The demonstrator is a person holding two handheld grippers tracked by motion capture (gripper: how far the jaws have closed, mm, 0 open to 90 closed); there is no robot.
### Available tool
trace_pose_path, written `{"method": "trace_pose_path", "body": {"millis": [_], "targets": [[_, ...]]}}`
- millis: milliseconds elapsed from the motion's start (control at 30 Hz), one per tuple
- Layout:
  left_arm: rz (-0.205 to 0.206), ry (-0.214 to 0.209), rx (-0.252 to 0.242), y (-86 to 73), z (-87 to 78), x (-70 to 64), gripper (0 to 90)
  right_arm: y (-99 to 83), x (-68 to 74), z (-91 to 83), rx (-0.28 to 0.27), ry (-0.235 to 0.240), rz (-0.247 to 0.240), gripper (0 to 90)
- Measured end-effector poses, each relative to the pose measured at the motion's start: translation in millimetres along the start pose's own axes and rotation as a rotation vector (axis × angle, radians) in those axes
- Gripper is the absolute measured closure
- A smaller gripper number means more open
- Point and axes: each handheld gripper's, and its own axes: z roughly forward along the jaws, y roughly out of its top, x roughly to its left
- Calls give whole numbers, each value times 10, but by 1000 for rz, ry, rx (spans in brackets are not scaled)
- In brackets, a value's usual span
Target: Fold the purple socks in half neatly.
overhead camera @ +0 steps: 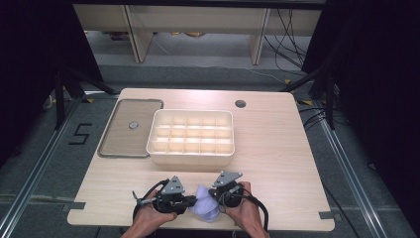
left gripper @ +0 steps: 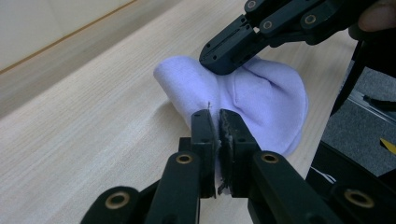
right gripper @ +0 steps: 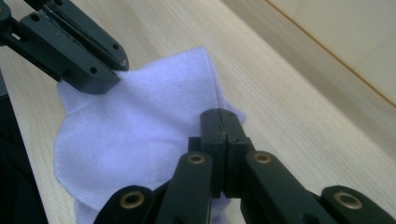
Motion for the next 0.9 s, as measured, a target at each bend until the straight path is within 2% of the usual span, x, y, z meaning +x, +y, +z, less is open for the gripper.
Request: {"method": "trace_pose_path", "body": {"millis": [100, 133, 200, 233, 267, 333, 367, 400, 433, 467, 533, 600, 667, 700, 733, 767, 800, 833, 867, 900], "targets": [[3, -1, 1, 2, -4, -1, 841, 1, -6, 5, -4, 13, -4, 900], [8, -1, 3, 4, -7, 1, 841, 0, 3, -4, -10, 0, 8, 900], [28, 7, 4, 12, -26, 34, 841, 9, -44, -49, -36, -13, -1, 900], [8, 9, -9, 12, -33, 34, 841, 8, -30, -86, -30, -27, 40, 900], [8, 11, -4, 15, -49, 47, 841, 10, -48, -147, -41, -18, 25, 900], [15, 18, -8, 22, -74, 75, 841, 2, -50, -220, -54, -16, 34, 900], [18, 22, -4, 24, -89, 93, 841, -9, -49, -233, -77, -15, 36, 900], [18, 22, -4, 24, -89, 93, 841, -19, -42, -269, -57, -5, 57, 900], [17, 32, -3, 23, -106, 103, 841, -19, -42, -269, -57, -5, 57, 900], [41, 31, 11, 26, -128, 124, 840, -38, -39, -265, -76, 6, 40, 900], [46, 36, 14, 25, -158, 143, 840, -74, 17, -280, -79, 12, 46, 900], [32, 41, -2, 25, -161, 138, 840, -78, 28, -296, -63, 24, 43, 900], [58, 53, 5, 43, -201, 137, 840, -94, 105, -262, -42, 54, 30, 900], [42, 50, -6, 44, -191, 121, 840, -95, 119, -239, -35, 57, 16, 900], [71, 53, 5, 54, -199, 125, 840, -96, 132, -201, -40, 59, 17, 900], [50, 57, -10, 53, -185, 98, 840, -92, 144, -176, -32, 66, 18, 900], [86, 66, 11, 63, -196, 93, 840, -90, 152, -152, -30, 67, 11, 900], [92, 63, 8, 68, -193, 75, 840, -84, 175, -128, -10, 70, 30, 900], [102, 64, 7, 74, -187, 53, 839, -78, 163, -113, -5, 77, -4, 900], [107, 62, 9, 83, -184, 38, 839, -75, 177, -95, 12, 83, 11, 900]]}}
